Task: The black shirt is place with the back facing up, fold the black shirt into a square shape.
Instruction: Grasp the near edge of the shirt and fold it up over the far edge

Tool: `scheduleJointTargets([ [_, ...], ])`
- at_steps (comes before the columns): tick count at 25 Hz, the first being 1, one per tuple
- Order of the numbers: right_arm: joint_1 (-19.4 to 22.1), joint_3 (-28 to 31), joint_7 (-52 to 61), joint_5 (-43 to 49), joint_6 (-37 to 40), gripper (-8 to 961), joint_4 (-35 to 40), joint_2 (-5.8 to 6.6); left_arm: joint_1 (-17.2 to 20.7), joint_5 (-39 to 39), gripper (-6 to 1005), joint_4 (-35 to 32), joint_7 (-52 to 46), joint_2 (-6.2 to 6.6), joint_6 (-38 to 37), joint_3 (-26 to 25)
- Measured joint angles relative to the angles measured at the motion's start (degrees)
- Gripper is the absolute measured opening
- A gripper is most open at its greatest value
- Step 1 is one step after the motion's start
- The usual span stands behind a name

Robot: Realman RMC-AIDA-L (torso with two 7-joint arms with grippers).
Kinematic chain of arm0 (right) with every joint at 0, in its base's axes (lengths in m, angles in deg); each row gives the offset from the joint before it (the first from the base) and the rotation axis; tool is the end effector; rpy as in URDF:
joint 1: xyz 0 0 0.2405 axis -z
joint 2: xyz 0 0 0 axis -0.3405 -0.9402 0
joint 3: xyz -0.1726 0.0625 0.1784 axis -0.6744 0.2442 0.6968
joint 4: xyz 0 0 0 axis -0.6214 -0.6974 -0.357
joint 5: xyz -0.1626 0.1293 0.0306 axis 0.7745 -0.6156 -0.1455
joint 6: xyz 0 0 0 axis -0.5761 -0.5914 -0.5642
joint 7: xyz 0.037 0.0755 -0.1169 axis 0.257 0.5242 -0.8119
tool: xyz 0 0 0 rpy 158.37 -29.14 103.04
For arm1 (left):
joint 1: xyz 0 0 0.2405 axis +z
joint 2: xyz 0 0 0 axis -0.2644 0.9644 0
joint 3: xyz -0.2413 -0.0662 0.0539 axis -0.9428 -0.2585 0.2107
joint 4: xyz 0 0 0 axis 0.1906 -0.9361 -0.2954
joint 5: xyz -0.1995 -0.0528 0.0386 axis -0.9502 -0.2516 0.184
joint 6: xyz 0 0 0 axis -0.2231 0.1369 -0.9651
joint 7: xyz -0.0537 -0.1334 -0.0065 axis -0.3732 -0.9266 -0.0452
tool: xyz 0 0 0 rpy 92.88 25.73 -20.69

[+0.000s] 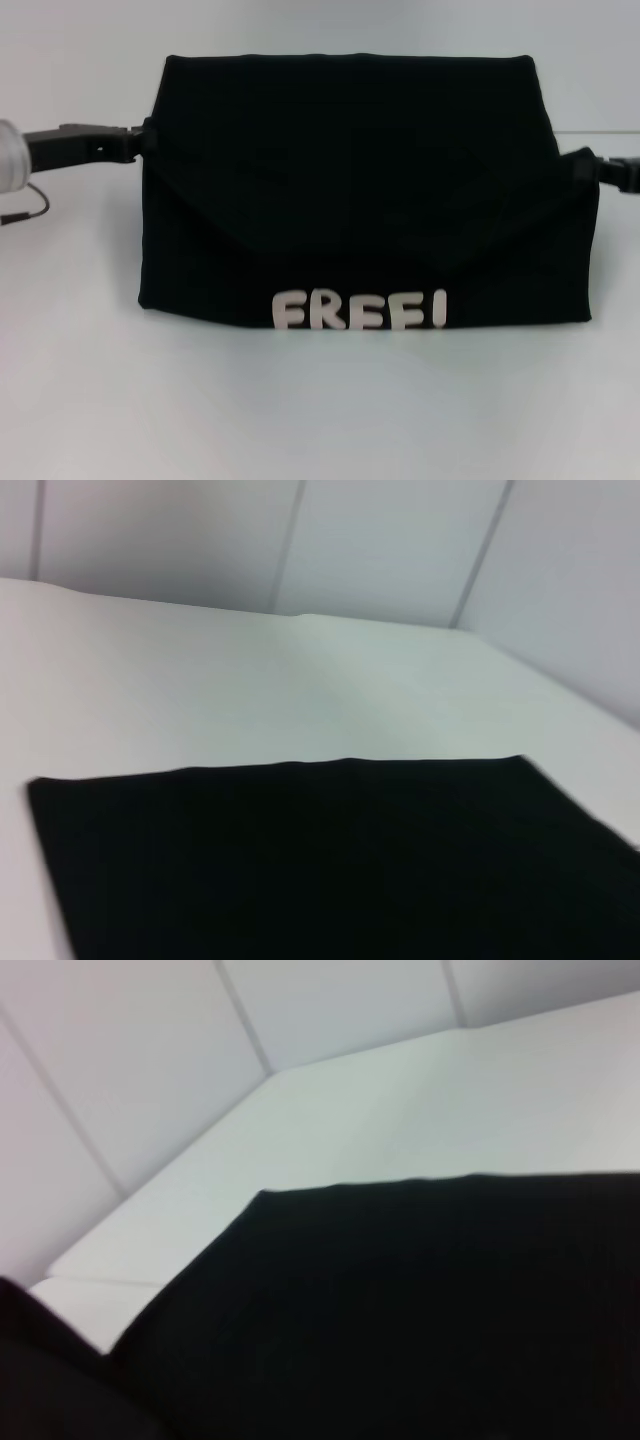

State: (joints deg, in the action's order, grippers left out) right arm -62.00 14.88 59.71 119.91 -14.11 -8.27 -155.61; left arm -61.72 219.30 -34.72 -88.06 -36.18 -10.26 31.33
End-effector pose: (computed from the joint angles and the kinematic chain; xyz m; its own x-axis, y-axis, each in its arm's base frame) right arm 0.2915 0.4104 0.0815 0.5584 -0.5847 -0.5885 -0.8174 -0.5091 -0.2696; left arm -0.2737 0.4390 0.0651 0.6204 0.5215 0.5857 0.7812 -0.4766 -0.4032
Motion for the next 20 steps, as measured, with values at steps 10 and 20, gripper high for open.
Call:
scheduleJointTargets([
  [10, -6.01, -5.24, 2.94, 0.03, -16.73, 64, -2.97, -0.38, -3.77, 0.0, 18, 3.13, 0.21, -0.12, 13.31, 3.82],
  [20, -9.02, -7.31, 3.26, -0.12, -27.8, 65, -7.16, -1.12, -6.06, 0.01, 19, 6.34, 1.53, -0.77, 22.54, 5.57],
])
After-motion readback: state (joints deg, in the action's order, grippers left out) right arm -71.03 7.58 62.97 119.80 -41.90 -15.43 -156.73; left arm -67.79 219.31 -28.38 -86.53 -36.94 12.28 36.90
